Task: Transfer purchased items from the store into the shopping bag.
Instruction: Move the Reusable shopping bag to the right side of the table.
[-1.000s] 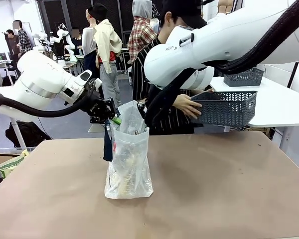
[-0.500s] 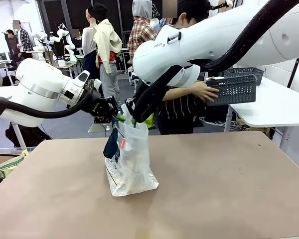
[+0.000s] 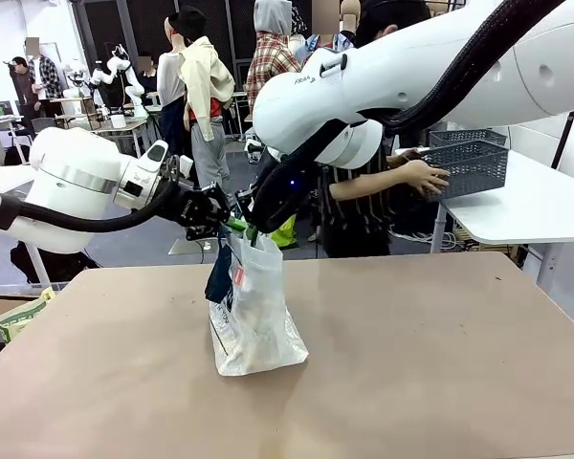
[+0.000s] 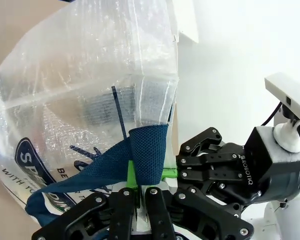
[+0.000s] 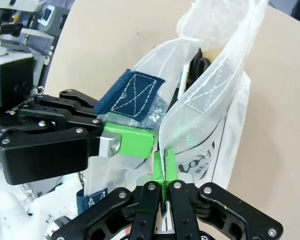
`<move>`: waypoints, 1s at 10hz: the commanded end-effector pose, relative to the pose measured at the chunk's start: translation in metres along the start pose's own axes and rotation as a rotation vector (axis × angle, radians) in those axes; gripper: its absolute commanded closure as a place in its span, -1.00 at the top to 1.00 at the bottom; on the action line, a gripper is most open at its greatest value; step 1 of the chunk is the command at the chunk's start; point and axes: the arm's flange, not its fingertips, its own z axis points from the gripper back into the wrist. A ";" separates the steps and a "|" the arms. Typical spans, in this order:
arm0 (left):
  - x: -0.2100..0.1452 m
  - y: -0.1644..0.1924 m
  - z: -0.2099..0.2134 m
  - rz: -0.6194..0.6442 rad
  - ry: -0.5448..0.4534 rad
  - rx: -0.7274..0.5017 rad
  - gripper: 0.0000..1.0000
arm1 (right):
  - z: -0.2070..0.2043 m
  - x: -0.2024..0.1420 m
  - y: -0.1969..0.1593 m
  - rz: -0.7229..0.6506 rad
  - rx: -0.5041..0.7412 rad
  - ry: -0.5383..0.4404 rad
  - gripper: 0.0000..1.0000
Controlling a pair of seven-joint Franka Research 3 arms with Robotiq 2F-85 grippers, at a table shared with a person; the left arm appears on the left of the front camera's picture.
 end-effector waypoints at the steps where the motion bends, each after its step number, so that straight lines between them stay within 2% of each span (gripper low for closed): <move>1: -0.004 -0.001 -0.001 -0.020 -0.001 -0.060 -0.91 | 0.002 0.001 -0.003 0.029 0.047 0.014 -1.00; 2: -0.004 -0.001 -0.002 -0.022 0.023 -0.062 -0.65 | 0.001 0.002 -0.003 0.028 0.048 0.010 -1.00; 4: -0.004 -0.003 -0.001 -0.027 0.009 -0.081 0.14 | 0.000 0.002 -0.003 0.029 0.050 0.010 -1.00; 10: -0.001 -0.003 -0.008 -0.020 0.025 -0.137 0.14 | -0.008 0.006 0.007 0.069 0.051 0.046 -1.00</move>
